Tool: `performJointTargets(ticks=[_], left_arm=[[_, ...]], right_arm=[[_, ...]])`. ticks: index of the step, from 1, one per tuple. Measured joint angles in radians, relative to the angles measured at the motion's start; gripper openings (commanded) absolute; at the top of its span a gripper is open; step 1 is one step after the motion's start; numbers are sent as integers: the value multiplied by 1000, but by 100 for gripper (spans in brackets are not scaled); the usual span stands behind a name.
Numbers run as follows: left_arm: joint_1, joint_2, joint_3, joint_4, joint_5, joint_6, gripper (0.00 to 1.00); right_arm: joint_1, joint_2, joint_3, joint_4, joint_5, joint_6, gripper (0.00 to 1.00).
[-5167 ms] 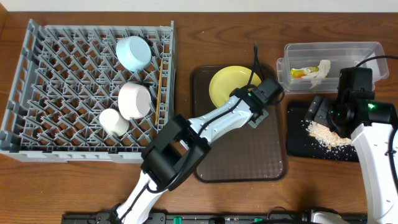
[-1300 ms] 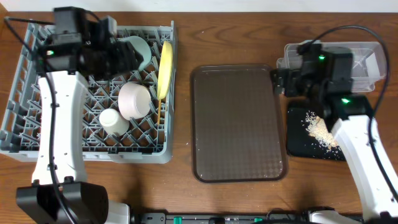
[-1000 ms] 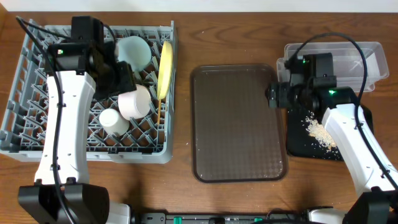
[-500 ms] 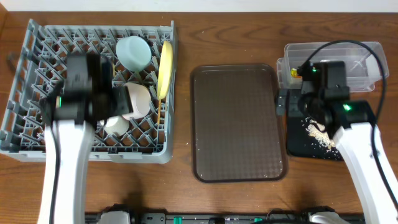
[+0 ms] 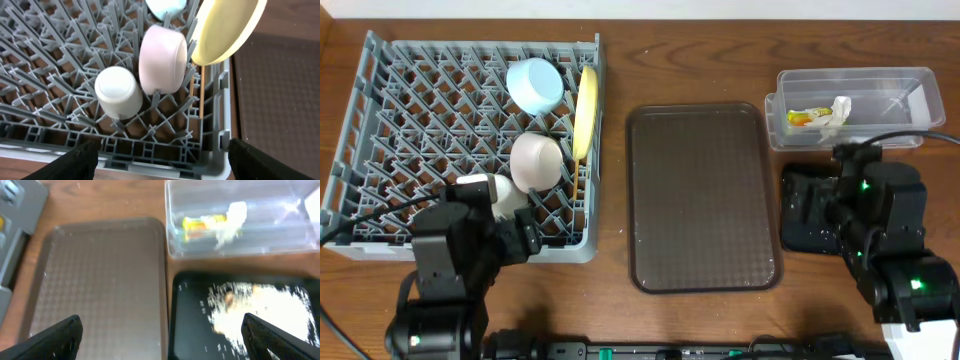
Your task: Sort waste into correct bins and load items into the dishwasher rack
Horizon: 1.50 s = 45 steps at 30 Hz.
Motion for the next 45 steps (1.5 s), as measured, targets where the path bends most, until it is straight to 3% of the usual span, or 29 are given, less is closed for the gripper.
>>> performJointTargets(ticks=[15, 16, 25, 31, 39, 45], left_arm=[[0, -8, 0, 0, 0, 0, 87], [0, -8, 0, -1, 0, 0, 95], [0, -8, 0, 0, 0, 0, 96], [0, -8, -1, 0, 0, 0, 96], [0, -8, -4, 0, 0, 0, 96], [0, -8, -5, 0, 0, 0, 96]], right_arm=[[0, 1, -4, -131, 13, 7, 99], [0, 1, -4, -131, 13, 7, 99], [0, -7, -14, -138, 47, -17, 99], [0, -109, -105, 92, 68, -72, 99], [0, -459, -487, 516, 76, -114, 99], [0, -713, -730, 715, 76, -121, 99]])
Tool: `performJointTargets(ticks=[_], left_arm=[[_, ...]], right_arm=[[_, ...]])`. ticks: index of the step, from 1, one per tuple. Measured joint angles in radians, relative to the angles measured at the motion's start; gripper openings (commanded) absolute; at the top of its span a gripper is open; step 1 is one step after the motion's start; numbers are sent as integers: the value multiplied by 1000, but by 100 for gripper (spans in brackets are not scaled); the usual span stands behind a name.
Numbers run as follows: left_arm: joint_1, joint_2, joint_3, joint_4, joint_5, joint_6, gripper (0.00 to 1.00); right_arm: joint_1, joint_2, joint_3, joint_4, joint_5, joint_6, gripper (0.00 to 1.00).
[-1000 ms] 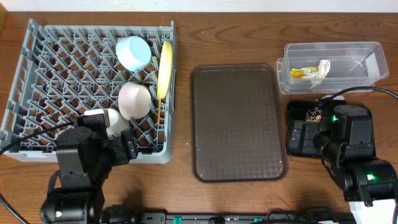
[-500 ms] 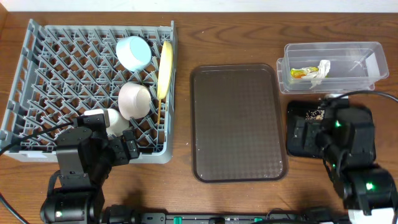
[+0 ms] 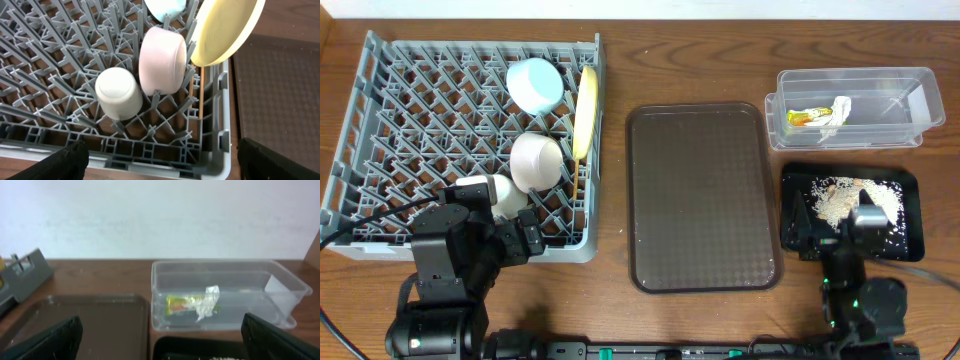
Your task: Sort waste into correct bins and load items into the dishwasher rack
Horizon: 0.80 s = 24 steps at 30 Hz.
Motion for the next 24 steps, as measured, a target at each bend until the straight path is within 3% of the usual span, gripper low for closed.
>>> performJointTargets(ticks=[6, 24], left_arm=[[0, 0, 0, 0, 0, 0, 96], [0, 0, 0, 0, 0, 0, 97]], right_arm=[[-39, -127, -123, 80, -31, -1, 99], [-55, -137, -184, 14, -102, -61, 99]])
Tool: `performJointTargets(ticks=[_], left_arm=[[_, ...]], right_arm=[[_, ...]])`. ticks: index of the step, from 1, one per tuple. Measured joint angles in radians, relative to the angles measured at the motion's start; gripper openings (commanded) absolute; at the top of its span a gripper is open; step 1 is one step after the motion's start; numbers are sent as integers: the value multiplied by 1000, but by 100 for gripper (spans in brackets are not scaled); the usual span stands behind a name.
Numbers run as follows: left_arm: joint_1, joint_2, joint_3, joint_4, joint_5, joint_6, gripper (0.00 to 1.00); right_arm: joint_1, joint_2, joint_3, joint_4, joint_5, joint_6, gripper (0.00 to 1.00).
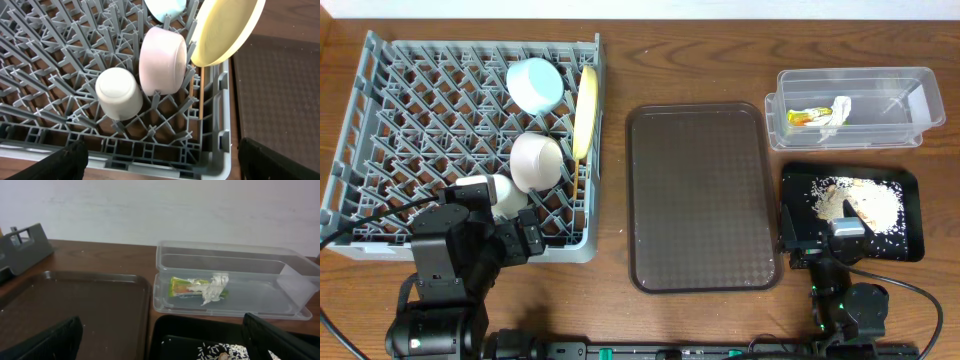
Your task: Sort waste into correct bins and load items into the dishwasher rack
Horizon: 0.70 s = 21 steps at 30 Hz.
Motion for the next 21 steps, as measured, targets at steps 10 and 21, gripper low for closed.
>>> performJointTargets(ticks=[10, 21], left_arm=[[0, 0, 0, 0, 0, 0, 97], [0, 0, 0, 0, 0, 0, 97]], right_arm=[[0, 0, 0, 0, -11, 0, 99], [0, 0, 0, 0, -11, 0, 99]])
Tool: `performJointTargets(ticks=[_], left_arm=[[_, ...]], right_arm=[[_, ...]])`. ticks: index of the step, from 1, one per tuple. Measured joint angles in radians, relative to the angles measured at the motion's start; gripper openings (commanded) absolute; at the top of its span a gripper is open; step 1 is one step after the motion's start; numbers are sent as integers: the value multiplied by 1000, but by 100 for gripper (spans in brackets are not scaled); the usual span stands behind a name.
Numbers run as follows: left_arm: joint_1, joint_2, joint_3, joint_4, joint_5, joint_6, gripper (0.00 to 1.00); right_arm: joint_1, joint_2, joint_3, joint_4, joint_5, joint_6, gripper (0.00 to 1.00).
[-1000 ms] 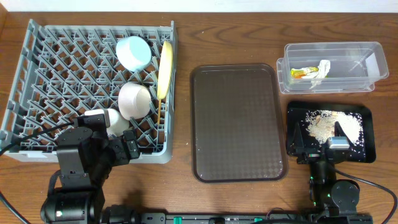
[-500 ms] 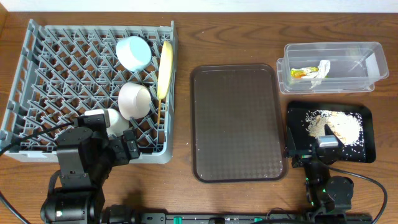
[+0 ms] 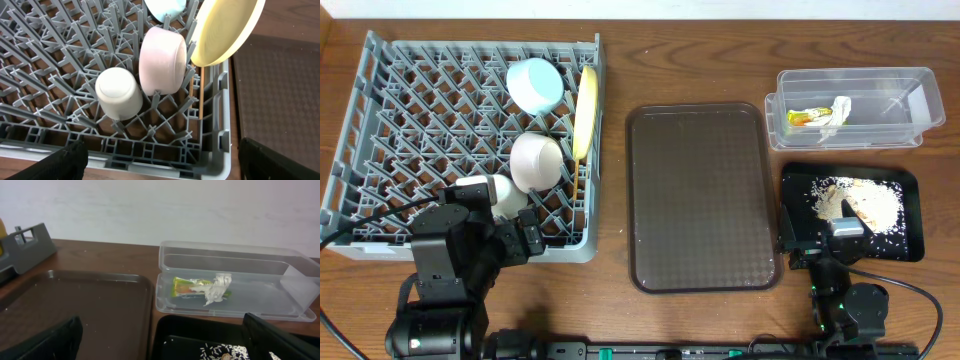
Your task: Sort waste into correct bins and load items into the dishwasher rack
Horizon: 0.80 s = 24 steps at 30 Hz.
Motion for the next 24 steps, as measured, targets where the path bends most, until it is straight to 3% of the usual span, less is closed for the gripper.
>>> performJointTargets(ticks=[18, 24], left_arm=[[0, -24, -8, -1, 0, 0, 97], [0, -198, -191, 150, 0, 0, 97]], right_arm=[[0, 0, 0, 0, 0, -3, 99], [0, 0, 0, 0, -1, -4, 99]])
